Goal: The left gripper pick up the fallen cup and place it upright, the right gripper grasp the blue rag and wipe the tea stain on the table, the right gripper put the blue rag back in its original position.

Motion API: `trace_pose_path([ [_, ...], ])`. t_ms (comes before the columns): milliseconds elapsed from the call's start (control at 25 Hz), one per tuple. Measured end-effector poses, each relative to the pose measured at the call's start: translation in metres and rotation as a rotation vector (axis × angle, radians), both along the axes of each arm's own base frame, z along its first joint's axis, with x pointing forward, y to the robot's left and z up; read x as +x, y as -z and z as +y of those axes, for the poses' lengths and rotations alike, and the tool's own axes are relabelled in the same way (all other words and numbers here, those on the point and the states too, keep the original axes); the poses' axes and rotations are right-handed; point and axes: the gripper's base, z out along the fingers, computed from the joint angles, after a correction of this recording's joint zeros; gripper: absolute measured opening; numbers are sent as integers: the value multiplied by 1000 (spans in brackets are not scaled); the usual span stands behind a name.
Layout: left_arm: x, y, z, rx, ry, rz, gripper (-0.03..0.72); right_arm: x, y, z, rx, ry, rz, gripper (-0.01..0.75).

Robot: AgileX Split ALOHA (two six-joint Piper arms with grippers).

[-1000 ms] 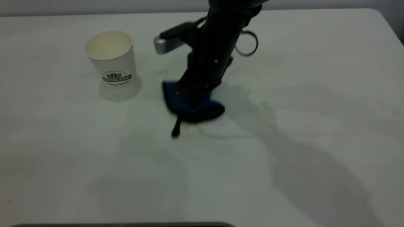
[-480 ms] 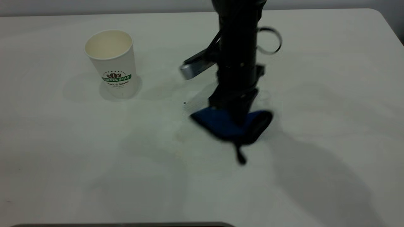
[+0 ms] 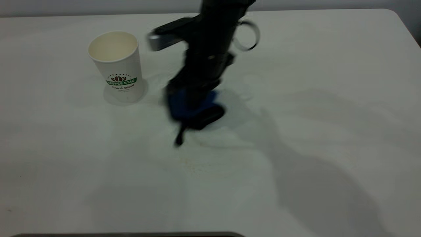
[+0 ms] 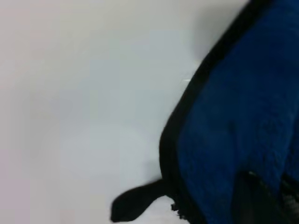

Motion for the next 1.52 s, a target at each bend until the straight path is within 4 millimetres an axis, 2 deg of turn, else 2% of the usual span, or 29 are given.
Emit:
trace_pose_path([
  [80,0,0,0,0,0,0,515,-15,-1,7,14,-77,90,32],
  [160,0,0,0,0,0,0,515,-25,0,6,-21,-135,174,32],
  [320,0,0,0,0,0,0,515,-33,1,-17,-199,-237,285,32],
  [440,0,0,0,0,0,0,515,-15,3,-43,-325,-198,243,32],
  [640,0,0,0,0,0,0,515,29,5,-103,-436,19,145,32],
  [960,0,0,0,-1,-1,0,515,75,6,-192,-392,310,107,37],
  [1080,0,0,0,-2,-1,0,515,83,4,-209,-377,362,82,66],
  [1160,0,0,0,-2,-1,0,515,85,-1,-210,-357,379,76,121],
  [1280,0,0,0,-2,-1,0,515,86,-17,-198,-303,384,57,299],
  [1400,0,0,0,-2,-1,0,515,86,-53,-185,-274,365,7,487],
  [1520,0,0,0,-2,-1,0,515,79,-107,-182,-276,357,-13,604],
])
